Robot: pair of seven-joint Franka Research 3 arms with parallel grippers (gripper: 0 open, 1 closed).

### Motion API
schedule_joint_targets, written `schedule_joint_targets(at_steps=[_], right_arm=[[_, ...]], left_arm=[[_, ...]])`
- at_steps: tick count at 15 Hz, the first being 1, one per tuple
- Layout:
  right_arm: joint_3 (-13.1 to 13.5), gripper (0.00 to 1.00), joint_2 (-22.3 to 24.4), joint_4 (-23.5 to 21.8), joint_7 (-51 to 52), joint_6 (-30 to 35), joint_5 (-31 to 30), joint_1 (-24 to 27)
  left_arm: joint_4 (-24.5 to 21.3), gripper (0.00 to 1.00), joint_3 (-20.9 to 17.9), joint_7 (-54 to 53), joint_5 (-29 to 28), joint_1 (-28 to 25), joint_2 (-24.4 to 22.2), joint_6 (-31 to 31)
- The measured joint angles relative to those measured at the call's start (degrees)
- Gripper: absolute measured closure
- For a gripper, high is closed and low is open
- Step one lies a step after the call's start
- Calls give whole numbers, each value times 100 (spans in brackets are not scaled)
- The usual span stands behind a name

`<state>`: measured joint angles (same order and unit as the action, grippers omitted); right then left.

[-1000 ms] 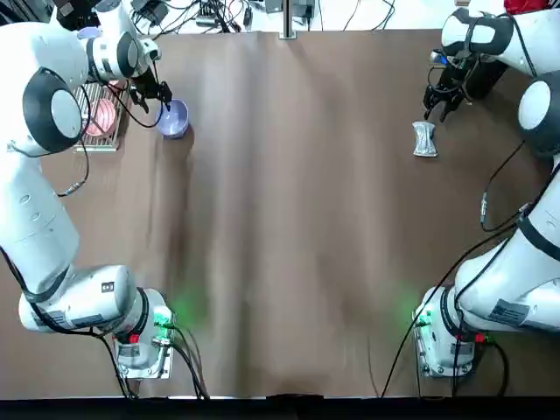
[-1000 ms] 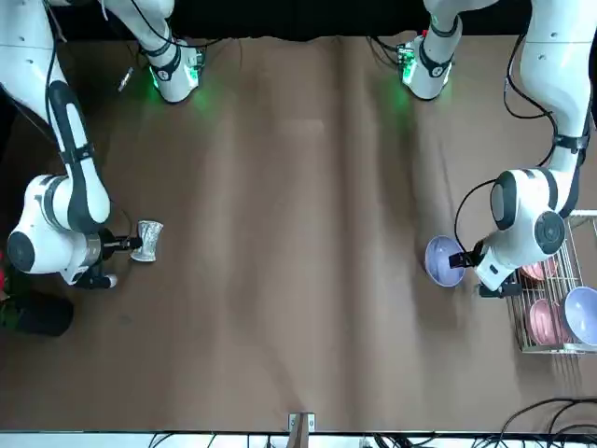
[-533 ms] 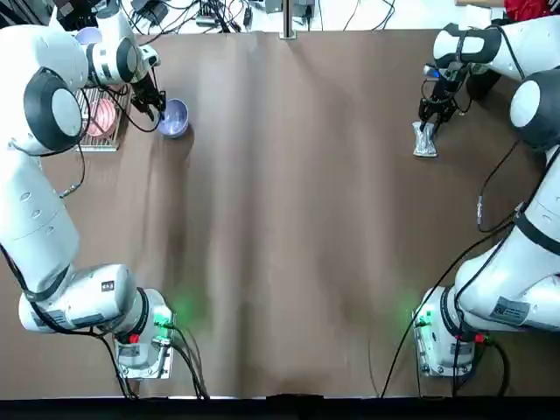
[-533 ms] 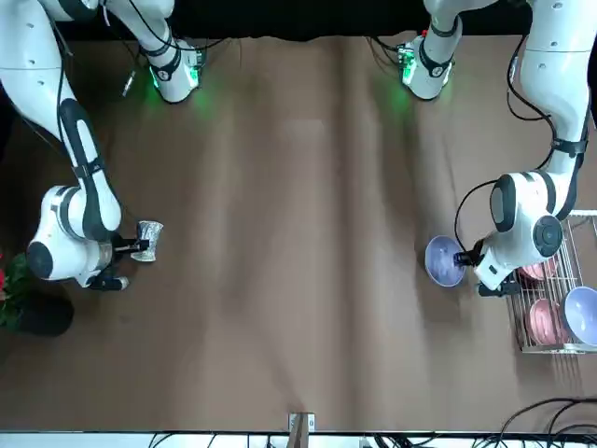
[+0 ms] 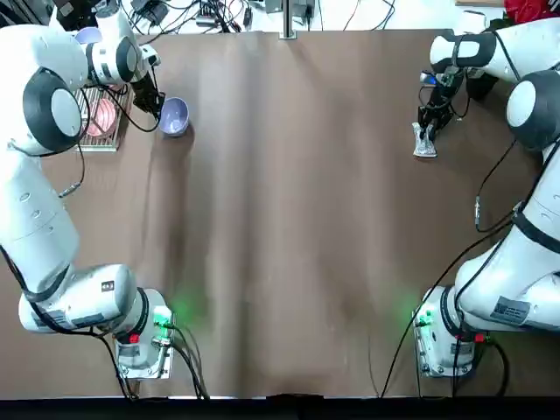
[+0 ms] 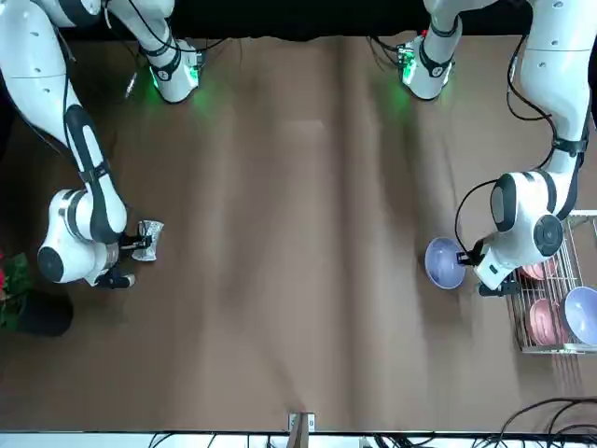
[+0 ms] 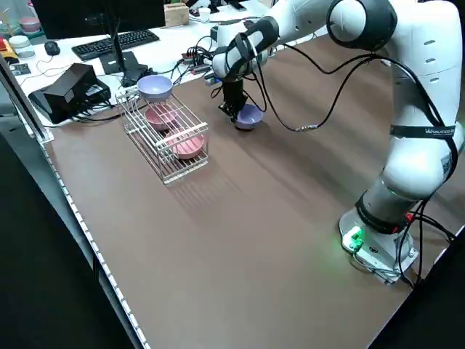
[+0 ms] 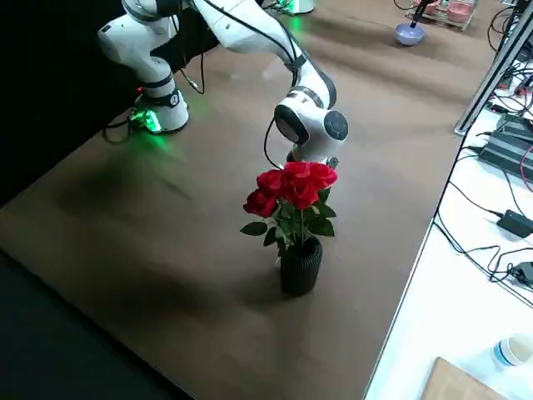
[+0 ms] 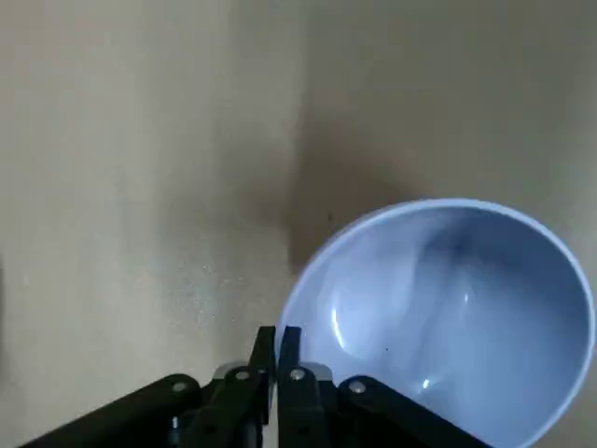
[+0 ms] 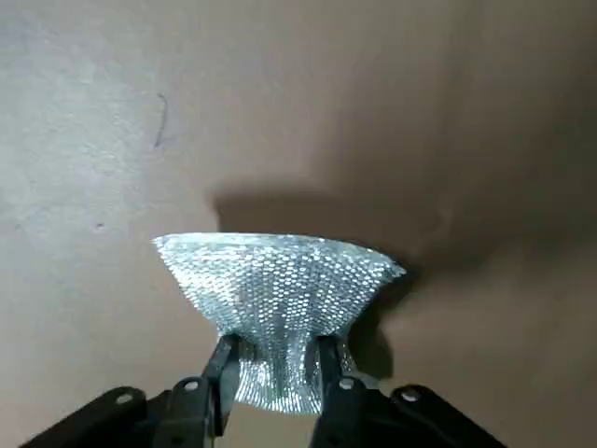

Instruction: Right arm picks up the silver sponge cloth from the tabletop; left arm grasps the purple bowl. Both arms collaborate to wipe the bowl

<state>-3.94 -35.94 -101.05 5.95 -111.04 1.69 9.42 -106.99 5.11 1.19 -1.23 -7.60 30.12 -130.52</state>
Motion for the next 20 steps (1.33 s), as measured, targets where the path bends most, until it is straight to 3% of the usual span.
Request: schedule_joint_targets(at_steps=[5, 6, 8, 9, 12, 14, 17, 20], right_arm=[[2, 67, -44, 7, 0, -1, -45, 0], [2, 75, -44, 7, 0, 1, -45, 0], [2, 79, -44, 7, 0, 8, -46, 0], [8, 96, -45, 7, -4, 33, -46, 4], [19, 98, -46, 8, -6, 173, -47, 10], [21, 98, -46, 8, -8, 258, -47, 9], [-16, 98, -46, 88, -10, 534, -35, -20], [-209, 98, -41, 385, -24, 1202, 187, -113]], left_arm=[[87, 96, 103, 51, 0, -1, -103, 3], [89, 96, 229, 68, 10, -10, -170, 43], [91, 96, 620, 324, 22, -3, -309, 222], [92, 96, 1147, 827, 23, 28, -389, 371], [122, 96, 1939, 1684, 23, 155, -401, 384], [218, 96, 2238, 2190, 23, 435, -396, 384], [605, 96, 2289, 3062, 22, 1233, -161, 375], [1324, 96, 2246, 3865, 5, 2032, 489, 334]])
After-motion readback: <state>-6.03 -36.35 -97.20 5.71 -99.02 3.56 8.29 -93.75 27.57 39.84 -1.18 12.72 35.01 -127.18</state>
